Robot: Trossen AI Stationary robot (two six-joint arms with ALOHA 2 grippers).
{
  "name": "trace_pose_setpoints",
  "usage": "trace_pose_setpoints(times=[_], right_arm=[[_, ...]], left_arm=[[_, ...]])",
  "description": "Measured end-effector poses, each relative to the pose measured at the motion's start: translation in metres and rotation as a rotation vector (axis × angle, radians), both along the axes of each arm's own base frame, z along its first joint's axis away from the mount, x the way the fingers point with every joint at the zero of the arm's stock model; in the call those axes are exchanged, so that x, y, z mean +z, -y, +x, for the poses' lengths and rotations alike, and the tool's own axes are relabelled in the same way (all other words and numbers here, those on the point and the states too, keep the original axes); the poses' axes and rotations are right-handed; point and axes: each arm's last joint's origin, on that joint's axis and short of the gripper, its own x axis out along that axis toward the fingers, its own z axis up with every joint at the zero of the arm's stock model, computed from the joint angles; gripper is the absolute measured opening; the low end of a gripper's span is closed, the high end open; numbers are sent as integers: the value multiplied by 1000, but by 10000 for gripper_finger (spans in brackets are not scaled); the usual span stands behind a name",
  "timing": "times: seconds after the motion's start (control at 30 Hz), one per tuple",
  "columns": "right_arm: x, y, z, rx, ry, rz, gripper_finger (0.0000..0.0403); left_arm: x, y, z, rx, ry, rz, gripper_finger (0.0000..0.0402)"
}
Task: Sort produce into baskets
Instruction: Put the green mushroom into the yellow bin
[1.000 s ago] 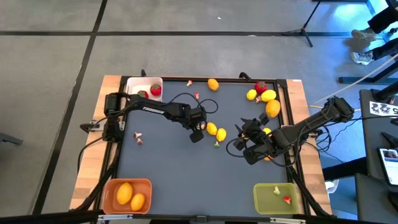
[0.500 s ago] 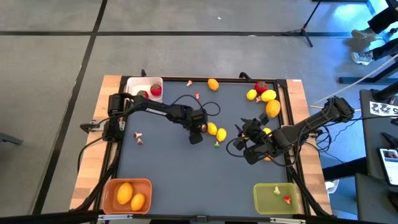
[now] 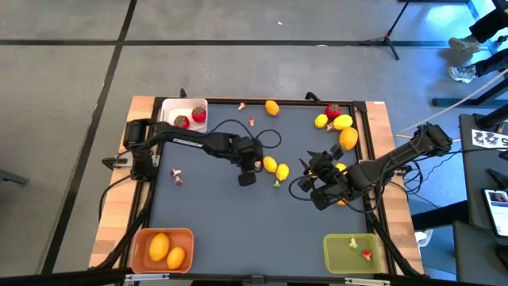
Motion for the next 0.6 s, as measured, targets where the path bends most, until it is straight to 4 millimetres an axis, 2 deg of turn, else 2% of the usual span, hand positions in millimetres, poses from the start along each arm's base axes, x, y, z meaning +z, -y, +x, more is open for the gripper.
trace_pose_setpoints(times=[0.17,0.33,0.6], right_arm=[[0,0,0,3,-2,-3,175],[2,-4,5,82,-33,-14,175],[0,-17,28,276,-57,-27,175]], left_arm=[[32,21,-5,-70,114,17,52],[51,42,-6,-134,221,24,53],[57,63,1,-187,317,30,54]])
